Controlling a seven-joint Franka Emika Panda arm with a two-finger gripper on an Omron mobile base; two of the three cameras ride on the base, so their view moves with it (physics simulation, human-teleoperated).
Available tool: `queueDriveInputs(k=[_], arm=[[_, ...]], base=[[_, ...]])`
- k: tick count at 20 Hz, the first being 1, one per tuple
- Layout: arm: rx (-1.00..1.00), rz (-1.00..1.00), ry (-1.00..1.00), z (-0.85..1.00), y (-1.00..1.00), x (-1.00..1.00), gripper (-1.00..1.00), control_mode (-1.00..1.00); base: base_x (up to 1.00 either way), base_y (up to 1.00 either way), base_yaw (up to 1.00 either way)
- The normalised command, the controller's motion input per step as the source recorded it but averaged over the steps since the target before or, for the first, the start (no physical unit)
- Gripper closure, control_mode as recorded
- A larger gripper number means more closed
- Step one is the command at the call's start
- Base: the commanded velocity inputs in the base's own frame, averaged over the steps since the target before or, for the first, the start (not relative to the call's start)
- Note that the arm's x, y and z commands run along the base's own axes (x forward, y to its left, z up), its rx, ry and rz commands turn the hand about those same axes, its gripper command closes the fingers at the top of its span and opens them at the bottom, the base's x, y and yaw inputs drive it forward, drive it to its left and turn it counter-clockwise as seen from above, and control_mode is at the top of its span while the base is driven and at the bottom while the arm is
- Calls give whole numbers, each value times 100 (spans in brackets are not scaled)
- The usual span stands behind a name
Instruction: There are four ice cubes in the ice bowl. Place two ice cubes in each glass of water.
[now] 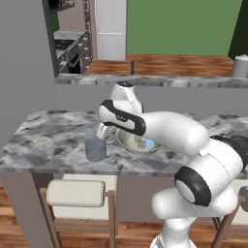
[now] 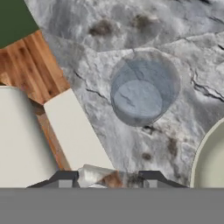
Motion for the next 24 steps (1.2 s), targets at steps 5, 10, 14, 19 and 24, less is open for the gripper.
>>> queueDriveInputs(k=[5, 10, 14, 19, 24], arm=[[-1, 0, 17, -2, 8, 34, 100, -100], [-8, 0, 11, -17, 45, 29, 100, -100], [-18, 0, 15, -41, 51, 31, 100, -100], [-15, -1, 11, -36, 11, 36, 100, -100], [-3, -5, 6, -6, 0, 42, 100, -100]], base=[[0, 0, 0], [0, 0, 0], [0, 0, 0], [0, 0, 0], [0, 0, 0]])
